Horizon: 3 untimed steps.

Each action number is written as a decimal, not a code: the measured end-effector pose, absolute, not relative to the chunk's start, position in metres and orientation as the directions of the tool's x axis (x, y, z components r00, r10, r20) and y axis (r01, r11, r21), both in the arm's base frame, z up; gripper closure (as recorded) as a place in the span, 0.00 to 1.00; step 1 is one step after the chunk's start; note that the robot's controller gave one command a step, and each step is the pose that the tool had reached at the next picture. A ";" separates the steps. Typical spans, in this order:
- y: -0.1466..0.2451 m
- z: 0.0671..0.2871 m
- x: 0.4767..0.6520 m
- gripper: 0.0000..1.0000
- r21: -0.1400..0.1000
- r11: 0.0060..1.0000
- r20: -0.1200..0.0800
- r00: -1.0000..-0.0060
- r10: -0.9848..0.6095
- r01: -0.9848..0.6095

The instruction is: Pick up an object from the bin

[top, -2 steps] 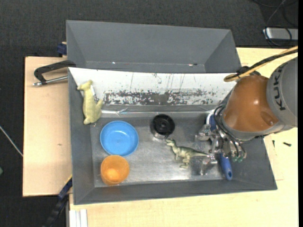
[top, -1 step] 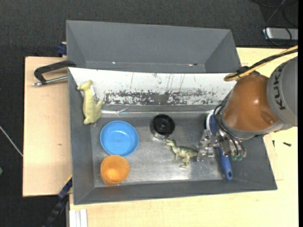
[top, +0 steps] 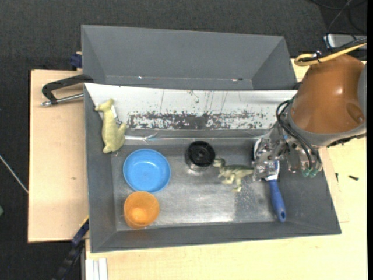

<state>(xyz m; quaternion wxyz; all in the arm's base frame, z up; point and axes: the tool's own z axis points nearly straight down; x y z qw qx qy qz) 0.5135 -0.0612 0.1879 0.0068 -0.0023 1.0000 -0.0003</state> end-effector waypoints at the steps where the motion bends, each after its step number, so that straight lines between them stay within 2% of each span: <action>1: -0.069 0.197 0.512 1.00 -0.001 1.000 -0.007 -1.000 0.001 0.001; 2: -0.074 0.070 0.532 1.00 0.000 0.999 -0.005 -0.999 -0.051 -0.051; 3: -0.077 0.159 0.534 1.00 -0.002 0.999 -0.013 -0.999 -0.050 -0.050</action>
Offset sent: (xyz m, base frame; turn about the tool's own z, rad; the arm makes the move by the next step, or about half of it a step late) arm -0.0030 -0.0081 0.0075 0.0044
